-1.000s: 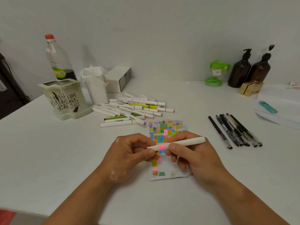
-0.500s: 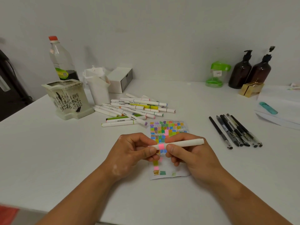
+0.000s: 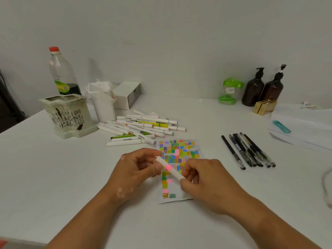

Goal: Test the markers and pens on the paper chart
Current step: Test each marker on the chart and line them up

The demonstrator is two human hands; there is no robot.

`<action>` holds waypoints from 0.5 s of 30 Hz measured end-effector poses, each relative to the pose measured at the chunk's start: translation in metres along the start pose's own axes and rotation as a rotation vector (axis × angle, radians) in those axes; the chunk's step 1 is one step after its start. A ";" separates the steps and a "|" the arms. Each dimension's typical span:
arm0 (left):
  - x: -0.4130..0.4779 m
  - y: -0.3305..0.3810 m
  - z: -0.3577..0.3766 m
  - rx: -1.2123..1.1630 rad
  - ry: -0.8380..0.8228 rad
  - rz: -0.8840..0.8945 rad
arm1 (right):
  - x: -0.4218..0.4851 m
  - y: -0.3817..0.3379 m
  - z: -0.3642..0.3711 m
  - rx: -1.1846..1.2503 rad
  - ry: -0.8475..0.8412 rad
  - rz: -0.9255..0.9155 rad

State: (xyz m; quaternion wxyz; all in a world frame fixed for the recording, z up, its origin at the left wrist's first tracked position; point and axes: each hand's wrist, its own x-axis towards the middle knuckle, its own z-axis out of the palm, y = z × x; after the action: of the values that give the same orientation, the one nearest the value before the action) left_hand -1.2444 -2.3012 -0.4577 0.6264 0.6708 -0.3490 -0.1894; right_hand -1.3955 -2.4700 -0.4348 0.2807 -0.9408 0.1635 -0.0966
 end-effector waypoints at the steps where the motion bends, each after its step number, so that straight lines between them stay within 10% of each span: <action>1: 0.000 -0.001 -0.001 -0.002 0.014 0.007 | 0.000 0.003 -0.004 -0.020 0.014 0.032; 15: 0.004 -0.006 -0.003 0.083 0.155 -0.011 | 0.064 0.114 -0.043 -0.615 0.258 0.431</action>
State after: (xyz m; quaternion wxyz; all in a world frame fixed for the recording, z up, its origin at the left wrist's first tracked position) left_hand -1.2384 -2.3024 -0.4626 0.6221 0.7107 -0.3034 -0.1258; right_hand -1.3772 -2.6044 -0.4570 -0.0231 -0.9052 0.4125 -0.0996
